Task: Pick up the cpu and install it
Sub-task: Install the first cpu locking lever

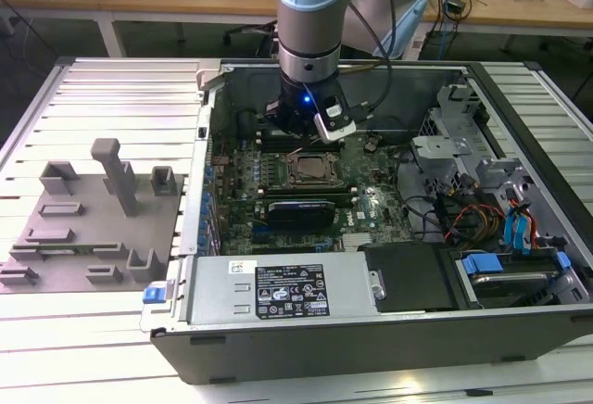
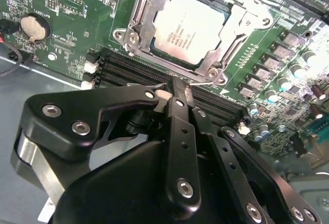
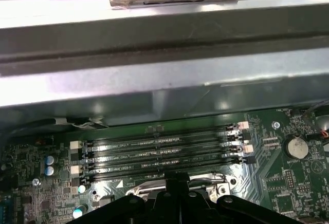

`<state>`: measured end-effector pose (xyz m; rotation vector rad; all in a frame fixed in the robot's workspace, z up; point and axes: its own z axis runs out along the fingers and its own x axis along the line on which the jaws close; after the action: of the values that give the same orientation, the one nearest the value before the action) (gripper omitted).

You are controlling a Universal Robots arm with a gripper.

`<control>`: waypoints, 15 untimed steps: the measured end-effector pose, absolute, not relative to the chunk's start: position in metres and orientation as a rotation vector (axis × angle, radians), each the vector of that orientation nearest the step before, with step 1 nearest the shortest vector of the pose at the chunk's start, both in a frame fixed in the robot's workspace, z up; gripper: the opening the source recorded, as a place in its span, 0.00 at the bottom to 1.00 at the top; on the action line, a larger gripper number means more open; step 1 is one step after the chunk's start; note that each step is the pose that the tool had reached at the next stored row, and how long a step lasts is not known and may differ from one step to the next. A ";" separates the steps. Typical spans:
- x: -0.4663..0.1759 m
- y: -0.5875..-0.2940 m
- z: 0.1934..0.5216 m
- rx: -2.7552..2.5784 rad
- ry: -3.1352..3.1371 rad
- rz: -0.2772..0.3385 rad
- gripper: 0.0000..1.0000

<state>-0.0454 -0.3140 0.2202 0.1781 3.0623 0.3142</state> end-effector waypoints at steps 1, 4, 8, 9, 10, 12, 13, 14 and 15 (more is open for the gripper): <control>-0.045 -0.312 0.220 0.178 3.062 0.314 0.11; -0.045 -0.309 0.220 0.178 3.062 0.314 0.11; -0.045 -0.307 0.219 0.177 3.062 0.315 0.11; -0.045 -0.307 0.218 0.177 3.062 0.315 0.11; -0.045 -0.307 0.218 0.177 3.061 0.315 0.11; -0.043 -0.307 0.214 0.176 3.059 0.314 0.11; -0.042 -0.307 0.213 0.176 3.058 0.314 0.11; -0.041 -0.307 0.212 0.176 3.058 0.314 0.11; -0.040 -0.307 0.211 0.176 3.058 0.314 0.11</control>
<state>-0.0399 -0.3073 0.2112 0.1757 3.0575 0.3144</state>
